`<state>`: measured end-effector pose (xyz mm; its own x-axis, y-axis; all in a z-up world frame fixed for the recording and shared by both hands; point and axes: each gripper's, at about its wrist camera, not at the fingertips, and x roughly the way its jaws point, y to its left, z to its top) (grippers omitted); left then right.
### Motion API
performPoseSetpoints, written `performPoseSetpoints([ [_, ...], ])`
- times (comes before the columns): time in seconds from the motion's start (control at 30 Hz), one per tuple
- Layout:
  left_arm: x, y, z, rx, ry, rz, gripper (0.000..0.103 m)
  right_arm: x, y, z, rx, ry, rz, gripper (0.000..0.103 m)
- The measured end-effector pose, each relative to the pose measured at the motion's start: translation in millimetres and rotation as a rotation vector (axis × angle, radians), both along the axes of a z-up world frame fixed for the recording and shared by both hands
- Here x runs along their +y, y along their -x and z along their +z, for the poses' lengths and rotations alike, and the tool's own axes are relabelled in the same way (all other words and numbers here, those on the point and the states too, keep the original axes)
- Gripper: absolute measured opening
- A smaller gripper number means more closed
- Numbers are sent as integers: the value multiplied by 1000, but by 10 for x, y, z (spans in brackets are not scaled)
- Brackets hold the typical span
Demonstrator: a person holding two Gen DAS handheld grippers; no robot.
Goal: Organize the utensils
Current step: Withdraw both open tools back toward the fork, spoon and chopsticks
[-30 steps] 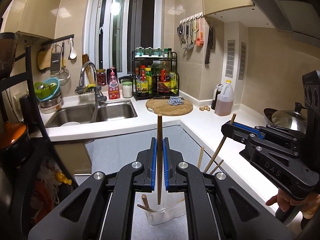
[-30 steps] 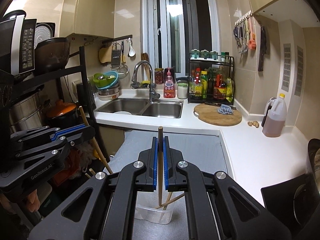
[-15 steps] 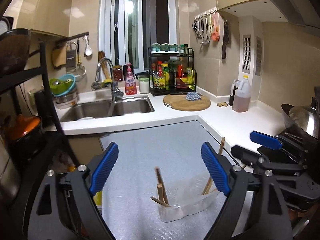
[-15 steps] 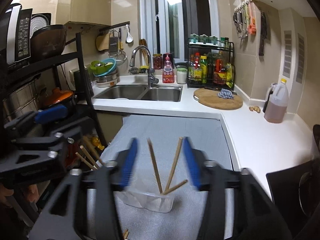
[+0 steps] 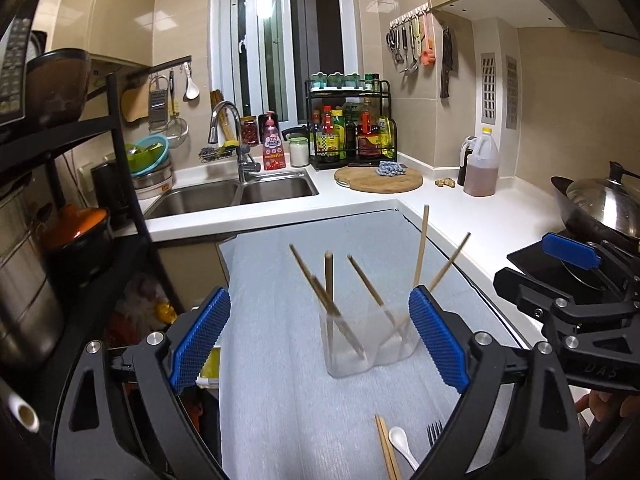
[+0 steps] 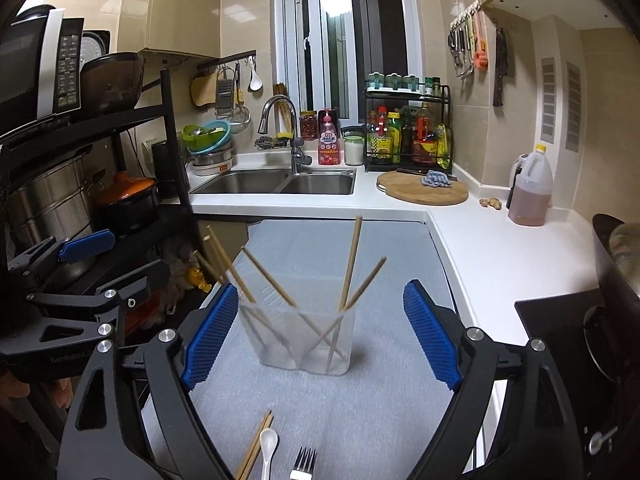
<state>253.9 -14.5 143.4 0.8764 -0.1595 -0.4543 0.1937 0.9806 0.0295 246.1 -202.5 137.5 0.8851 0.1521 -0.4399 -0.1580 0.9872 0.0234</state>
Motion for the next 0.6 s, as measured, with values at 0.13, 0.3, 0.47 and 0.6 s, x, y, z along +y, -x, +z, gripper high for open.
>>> performPoseSetpoints([
  [0.13, 33, 314, -49, -10, -4, 11, 88, 17, 314, -31, -20, 2, -13, 85],
  [0.3, 65, 674, -171, -11, 4, 21, 88, -3, 651, -122, -16, -13, -34, 85],
  [0.47, 131, 963, -386, 5, 30, 43, 88, -28, 944, -318, -5, -8, -75, 85],
  [0.6, 177, 1128, -647, 28, 40, 63, 88, -79, 1150, -583, 31, -27, -111, 85],
])
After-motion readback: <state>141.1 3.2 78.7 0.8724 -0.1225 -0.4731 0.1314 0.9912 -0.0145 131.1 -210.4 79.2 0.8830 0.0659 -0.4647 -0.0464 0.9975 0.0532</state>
